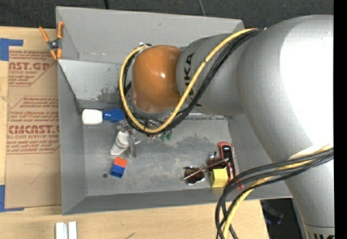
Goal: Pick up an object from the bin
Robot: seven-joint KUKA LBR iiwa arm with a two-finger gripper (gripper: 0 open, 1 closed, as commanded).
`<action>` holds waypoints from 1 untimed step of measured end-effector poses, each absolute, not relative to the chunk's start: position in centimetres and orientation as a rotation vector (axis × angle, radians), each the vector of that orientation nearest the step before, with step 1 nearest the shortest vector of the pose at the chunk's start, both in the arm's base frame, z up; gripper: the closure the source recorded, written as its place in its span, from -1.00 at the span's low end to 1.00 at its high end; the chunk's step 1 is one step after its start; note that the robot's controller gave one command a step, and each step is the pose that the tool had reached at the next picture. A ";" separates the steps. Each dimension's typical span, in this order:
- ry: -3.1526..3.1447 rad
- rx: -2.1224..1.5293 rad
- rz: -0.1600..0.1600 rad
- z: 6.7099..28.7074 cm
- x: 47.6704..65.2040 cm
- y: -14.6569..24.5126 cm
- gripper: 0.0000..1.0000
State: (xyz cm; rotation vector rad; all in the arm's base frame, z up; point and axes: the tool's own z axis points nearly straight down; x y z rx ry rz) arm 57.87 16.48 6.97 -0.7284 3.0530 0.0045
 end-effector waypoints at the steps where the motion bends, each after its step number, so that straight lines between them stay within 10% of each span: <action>1: 3.053 -0.729 0.004 7.0 57.9 16.5 1.00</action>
Offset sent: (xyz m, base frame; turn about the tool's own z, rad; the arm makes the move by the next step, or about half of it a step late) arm 0.0000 0.0000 0.0000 0.0000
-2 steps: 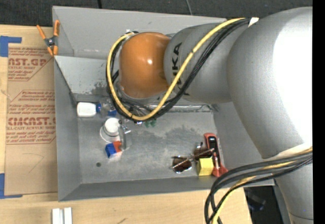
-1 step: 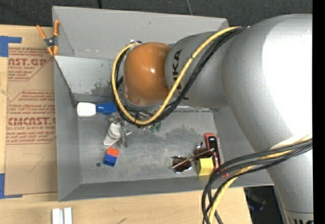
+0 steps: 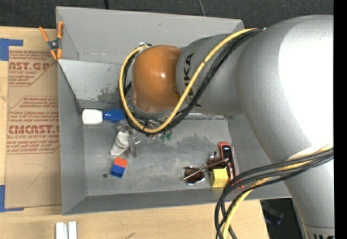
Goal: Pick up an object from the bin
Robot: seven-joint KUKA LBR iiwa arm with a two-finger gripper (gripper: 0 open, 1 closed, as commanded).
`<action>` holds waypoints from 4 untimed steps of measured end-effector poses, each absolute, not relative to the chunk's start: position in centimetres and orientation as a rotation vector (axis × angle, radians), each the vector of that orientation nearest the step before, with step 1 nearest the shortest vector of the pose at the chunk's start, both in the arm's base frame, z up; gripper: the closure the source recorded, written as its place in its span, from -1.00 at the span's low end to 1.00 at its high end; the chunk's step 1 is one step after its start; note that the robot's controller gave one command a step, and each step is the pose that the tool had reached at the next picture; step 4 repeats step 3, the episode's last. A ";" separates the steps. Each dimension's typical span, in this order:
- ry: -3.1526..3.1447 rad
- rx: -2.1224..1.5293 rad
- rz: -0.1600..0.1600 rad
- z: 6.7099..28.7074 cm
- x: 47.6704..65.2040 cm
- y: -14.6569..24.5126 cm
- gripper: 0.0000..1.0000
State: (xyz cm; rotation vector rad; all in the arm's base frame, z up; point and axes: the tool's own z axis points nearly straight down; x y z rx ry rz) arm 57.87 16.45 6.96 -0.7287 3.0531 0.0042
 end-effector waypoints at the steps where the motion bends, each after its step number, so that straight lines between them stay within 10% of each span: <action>1: 3.053 -0.728 0.004 7.0 57.9 16.5 1.00; 4: 3.053 -0.729 0.004 7.0 57.9 16.5 1.00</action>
Offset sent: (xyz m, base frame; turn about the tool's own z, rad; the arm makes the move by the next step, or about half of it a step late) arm 0.0000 0.0000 0.0000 0.0000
